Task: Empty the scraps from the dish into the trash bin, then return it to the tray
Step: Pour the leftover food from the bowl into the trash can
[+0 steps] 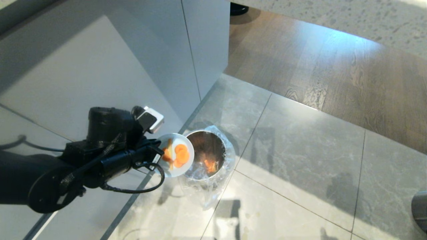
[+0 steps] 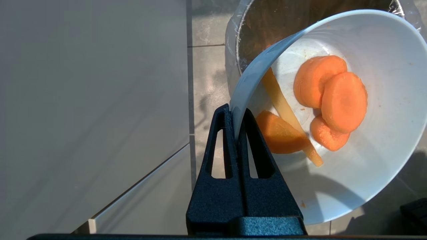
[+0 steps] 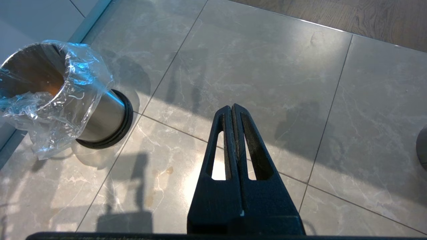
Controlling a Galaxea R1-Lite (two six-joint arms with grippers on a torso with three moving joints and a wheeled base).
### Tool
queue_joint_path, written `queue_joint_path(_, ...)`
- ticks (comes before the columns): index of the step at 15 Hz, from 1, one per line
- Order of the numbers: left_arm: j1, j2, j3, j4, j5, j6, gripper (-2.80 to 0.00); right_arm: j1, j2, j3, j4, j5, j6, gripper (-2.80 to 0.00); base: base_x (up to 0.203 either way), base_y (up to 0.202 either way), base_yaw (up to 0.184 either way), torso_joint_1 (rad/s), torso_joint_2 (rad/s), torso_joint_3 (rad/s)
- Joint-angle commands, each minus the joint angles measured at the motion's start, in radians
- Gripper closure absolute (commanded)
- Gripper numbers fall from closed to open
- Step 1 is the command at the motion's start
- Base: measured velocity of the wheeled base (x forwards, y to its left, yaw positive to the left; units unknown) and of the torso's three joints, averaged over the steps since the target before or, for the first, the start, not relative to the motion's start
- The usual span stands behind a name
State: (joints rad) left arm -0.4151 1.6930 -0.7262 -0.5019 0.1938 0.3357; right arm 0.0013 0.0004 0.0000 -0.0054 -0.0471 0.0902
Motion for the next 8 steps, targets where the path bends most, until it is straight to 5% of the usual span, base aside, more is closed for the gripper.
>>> queue_joint_path(1, 0.001, -0.012, -0.017, 0.01, 0.001, 0.003, 0.0, 0.0, 0.0, 0.0, -0.001, 0.0, 0.0, 0.0, 0.0, 0.0, 0.0, 0.0, 0.0, 0.0)
queue_joint_path(8, 0.001, -0.021, -0.019, 0.014, 0.003, 0.078, 0.0, 0.0, 0.0, 0.0, -0.001, 0.0, 0.0, 0.0, 0.0, 0.0, 0.0, 0.0, 0.0, 0.0)
